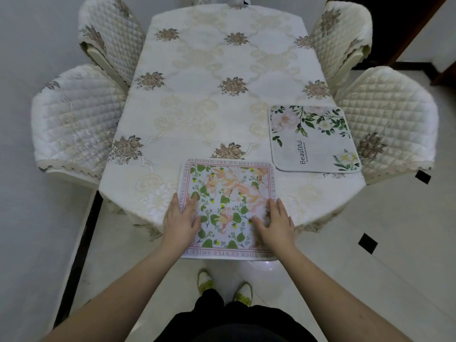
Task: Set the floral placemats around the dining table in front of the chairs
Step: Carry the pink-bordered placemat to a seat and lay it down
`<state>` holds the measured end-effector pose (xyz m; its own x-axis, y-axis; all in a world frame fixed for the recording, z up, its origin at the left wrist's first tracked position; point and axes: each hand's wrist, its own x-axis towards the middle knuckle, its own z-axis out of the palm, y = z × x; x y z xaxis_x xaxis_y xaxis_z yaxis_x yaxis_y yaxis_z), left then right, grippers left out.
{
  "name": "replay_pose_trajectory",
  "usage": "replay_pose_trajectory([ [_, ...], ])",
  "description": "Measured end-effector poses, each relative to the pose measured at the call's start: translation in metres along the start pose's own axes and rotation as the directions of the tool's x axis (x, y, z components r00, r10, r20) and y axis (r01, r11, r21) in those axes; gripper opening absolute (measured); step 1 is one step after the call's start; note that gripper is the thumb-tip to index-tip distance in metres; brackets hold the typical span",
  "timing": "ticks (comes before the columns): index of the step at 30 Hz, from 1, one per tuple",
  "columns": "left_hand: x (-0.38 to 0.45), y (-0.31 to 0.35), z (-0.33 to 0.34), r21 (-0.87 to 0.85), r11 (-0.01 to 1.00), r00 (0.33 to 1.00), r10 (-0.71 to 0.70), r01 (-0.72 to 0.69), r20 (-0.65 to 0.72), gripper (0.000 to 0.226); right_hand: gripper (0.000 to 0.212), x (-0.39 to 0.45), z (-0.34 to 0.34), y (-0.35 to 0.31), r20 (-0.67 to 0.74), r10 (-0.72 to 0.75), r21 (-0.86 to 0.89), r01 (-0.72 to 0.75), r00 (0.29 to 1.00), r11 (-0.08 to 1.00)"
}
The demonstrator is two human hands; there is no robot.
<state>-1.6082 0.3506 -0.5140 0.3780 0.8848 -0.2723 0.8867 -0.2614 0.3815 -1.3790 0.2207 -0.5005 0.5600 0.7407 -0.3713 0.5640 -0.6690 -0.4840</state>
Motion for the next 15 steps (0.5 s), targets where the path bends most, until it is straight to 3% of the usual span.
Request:
replay_pose_trajectory([
  [3,-0.003,0.003,-0.005,-0.070,0.998,0.999,-0.003,0.000,-0.038,0.063,0.074,0.000,-0.005,0.001,-0.043,0.011,0.123,-0.006,0.999,0.992],
  [7,-0.007,0.009,-0.019,-0.288,0.957,0.994,0.002,-0.033,-0.105,0.057,0.070,-0.005,-0.011,0.000,-0.123,-0.037,0.283,0.071,0.992,0.957],
  [11,-0.010,0.011,-0.034,-0.327,0.943,0.986,0.012,-0.067,-0.166,0.057,0.063,-0.010,-0.017,-0.001,-0.140,-0.061,0.407,0.113,0.988,0.907],
  [15,-0.012,0.017,-0.048,-0.562,0.817,0.969,-0.226,0.130,-0.104,0.065,0.058,-0.010,-0.033,-0.008,-0.088,0.116,0.634,-0.034,0.989,0.772],
])
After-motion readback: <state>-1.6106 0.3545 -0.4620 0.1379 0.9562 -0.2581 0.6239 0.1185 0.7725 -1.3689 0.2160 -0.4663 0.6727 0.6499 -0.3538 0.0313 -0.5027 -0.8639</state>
